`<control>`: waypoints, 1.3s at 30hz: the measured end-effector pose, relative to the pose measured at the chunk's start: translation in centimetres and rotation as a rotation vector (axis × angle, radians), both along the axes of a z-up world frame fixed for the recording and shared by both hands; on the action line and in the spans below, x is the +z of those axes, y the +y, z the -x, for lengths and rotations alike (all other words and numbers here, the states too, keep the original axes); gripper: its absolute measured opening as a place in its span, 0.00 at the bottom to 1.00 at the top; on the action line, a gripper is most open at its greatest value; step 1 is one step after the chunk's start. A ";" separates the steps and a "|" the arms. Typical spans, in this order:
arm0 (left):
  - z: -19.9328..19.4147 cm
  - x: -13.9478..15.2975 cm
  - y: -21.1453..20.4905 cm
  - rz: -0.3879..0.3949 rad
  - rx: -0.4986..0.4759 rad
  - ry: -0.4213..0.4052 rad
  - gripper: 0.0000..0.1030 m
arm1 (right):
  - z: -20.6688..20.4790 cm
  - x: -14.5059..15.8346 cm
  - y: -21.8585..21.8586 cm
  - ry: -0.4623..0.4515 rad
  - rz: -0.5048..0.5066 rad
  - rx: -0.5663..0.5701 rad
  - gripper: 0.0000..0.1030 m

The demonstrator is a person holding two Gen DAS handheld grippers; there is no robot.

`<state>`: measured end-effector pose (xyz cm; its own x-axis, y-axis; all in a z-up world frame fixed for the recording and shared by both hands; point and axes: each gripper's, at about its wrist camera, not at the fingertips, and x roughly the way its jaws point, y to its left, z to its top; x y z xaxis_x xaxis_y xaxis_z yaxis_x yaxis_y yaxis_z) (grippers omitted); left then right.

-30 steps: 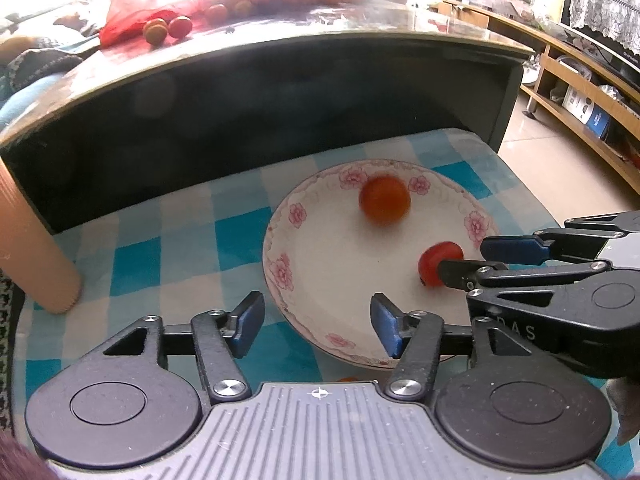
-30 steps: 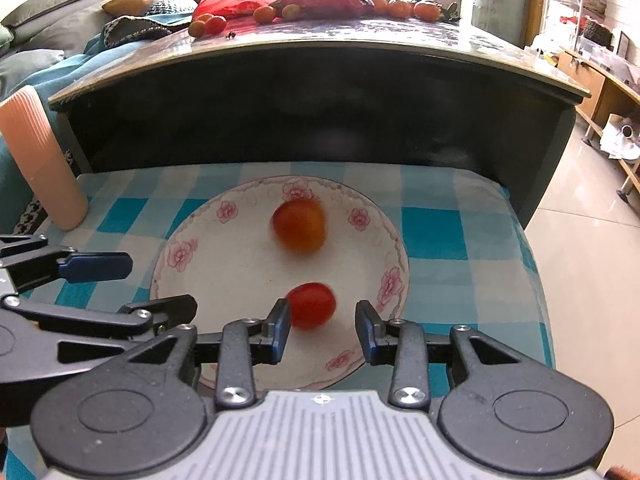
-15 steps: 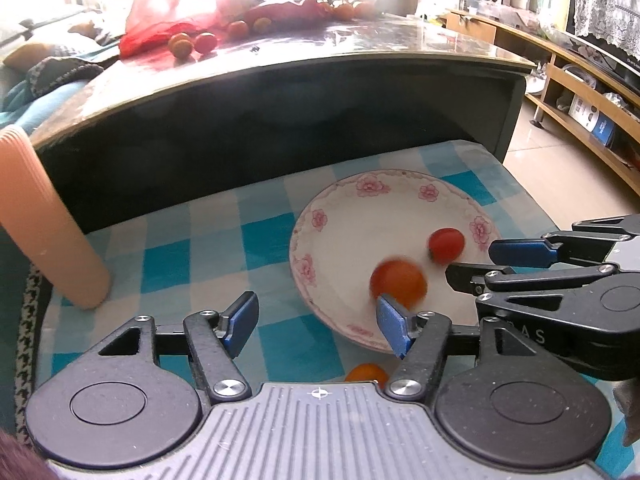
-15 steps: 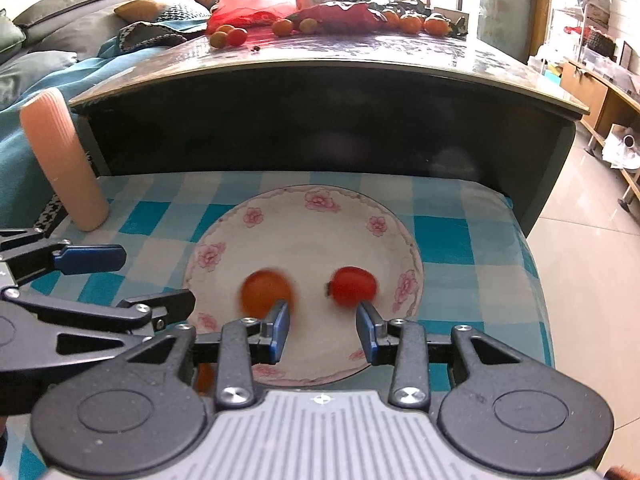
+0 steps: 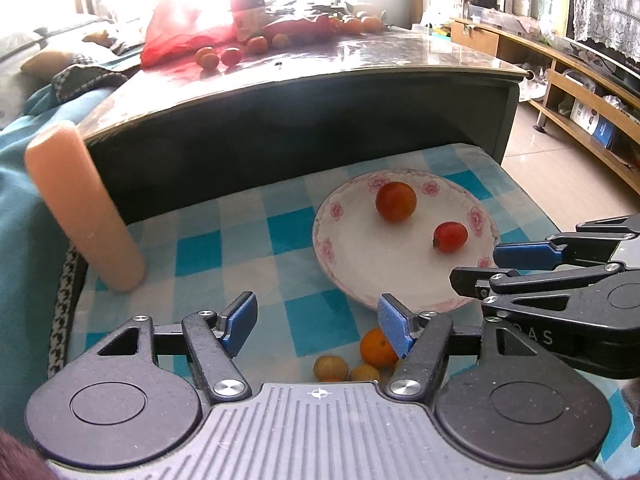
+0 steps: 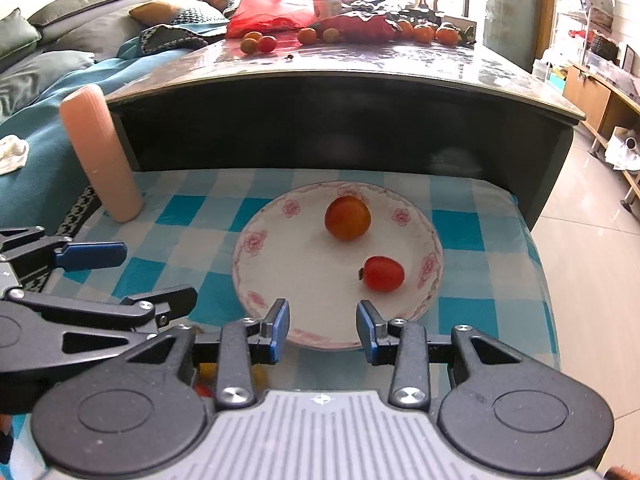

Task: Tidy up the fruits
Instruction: 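Withdraw both open tools from the plate back toward the fruit cluster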

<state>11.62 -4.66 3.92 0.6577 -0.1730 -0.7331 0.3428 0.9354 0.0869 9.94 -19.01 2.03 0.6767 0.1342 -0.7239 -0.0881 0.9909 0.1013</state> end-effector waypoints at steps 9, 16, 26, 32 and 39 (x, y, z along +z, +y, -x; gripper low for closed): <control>1.9 0.0 1.9 -0.007 0.019 0.016 0.71 | 1.9 0.3 2.1 0.001 0.008 0.035 0.49; 3.6 -0.4 3.4 -0.018 0.028 0.044 0.71 | 3.2 -0.3 3.8 0.032 0.000 0.073 0.49; 5.7 -2.4 5.6 -0.041 0.011 0.101 0.73 | 4.3 -2.4 6.1 0.094 0.016 0.172 0.49; 6.0 -3.0 6.8 -0.034 0.005 0.112 0.75 | 3.8 -3.6 6.7 0.124 0.024 0.200 0.50; 5.4 -3.7 8.6 -0.016 0.026 0.129 0.75 | 3.0 -4.6 6.7 0.154 0.015 0.212 0.51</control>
<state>6.24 3.92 0.23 0.5621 -0.1445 -0.8144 0.3276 0.9430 0.0588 6.96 -12.34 -2.57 0.5165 0.2498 -0.8190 -0.2785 0.9535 0.1152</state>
